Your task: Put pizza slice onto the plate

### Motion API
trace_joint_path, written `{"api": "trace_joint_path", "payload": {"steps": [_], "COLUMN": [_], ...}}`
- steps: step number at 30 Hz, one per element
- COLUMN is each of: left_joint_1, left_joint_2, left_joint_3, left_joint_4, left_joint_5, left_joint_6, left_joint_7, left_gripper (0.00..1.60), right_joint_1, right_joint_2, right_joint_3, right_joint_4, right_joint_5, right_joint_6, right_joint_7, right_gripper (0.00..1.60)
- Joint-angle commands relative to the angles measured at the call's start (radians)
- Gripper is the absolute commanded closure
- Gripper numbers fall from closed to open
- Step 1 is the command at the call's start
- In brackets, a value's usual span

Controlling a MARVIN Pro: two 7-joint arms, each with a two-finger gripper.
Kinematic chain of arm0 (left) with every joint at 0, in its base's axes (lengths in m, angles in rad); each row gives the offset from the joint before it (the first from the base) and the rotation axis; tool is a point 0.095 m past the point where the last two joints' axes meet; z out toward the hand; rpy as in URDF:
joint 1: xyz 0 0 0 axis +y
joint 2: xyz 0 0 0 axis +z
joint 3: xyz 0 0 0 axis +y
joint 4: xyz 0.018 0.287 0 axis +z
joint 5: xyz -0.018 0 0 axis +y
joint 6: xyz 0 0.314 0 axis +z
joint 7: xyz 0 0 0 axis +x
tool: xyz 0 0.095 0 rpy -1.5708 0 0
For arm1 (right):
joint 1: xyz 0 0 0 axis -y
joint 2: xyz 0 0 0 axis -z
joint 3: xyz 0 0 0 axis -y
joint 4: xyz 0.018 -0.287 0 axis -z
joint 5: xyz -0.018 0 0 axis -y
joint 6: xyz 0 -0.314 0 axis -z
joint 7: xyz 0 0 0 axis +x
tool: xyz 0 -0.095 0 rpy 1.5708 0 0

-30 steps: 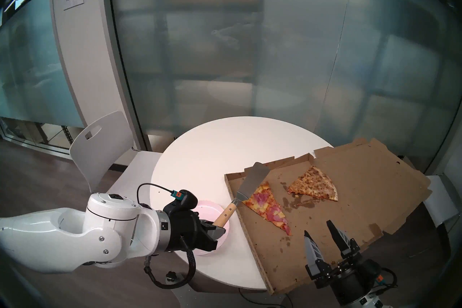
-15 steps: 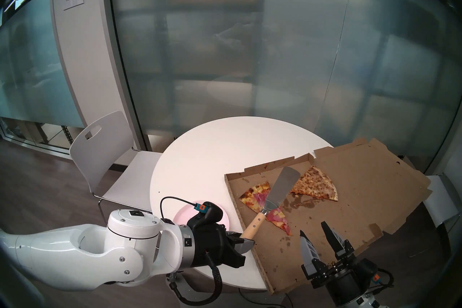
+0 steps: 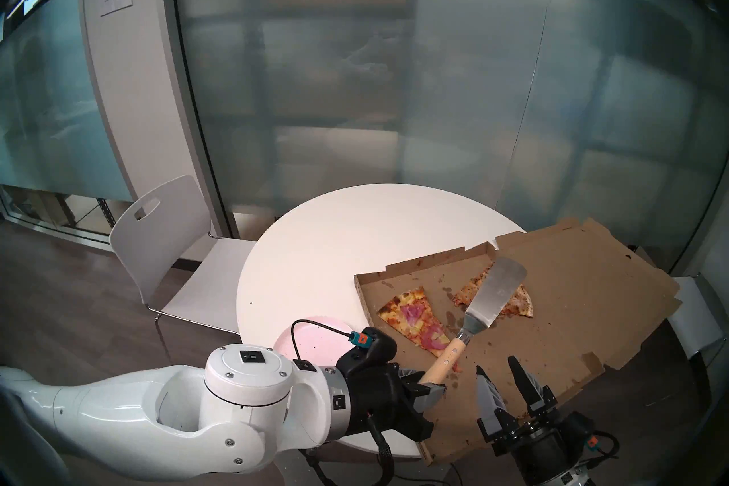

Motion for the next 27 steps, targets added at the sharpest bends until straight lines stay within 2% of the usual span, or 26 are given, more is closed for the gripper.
{"api": "trace_joint_path", "payload": {"steps": [1, 9, 13, 16, 20, 27], "left_joint_1": [-0.070, -0.090, -0.085, -0.069, -0.047, -0.045], "left_joint_2": [-0.108, -0.180, -0.187, -0.172, -0.150, -0.138], "left_joint_3": [0.008, 0.026, 0.022, 0.020, 0.020, 0.028], "left_joint_4": [-0.019, 0.005, 0.005, 0.001, -0.001, -0.002], "left_joint_5": [0.027, 0.008, 0.007, 0.002, -0.007, -0.021], "left_joint_6": [0.048, 0.095, 0.102, 0.104, 0.097, 0.109], "left_joint_7": [-0.003, 0.020, 0.066, 0.114, 0.167, 0.167], "left_gripper": [1.60, 1.60, 1.60, 1.60, 1.60, 1.60], "right_joint_1": [-0.010, -0.037, -0.052, -0.059, -0.068, -0.068], "right_joint_2": [-0.018, -0.014, -0.009, -0.005, -0.004, 0.001], "right_joint_3": [-0.015, 0.003, 0.034, 0.067, 0.104, 0.103], "right_joint_4": [-0.026, -0.022, 0.000, 0.012, 0.013, 0.004], "right_joint_5": [0.080, 0.134, 0.167, 0.207, 0.288, 0.468], "right_joint_6": [0.023, 0.048, 0.054, 0.060, 0.081, 0.184], "right_joint_7": [0.020, 0.044, 0.058, 0.077, 0.113, 0.180], "right_gripper": [0.00, 0.00, 0.00, 0.00, 0.00, 0.00]}}
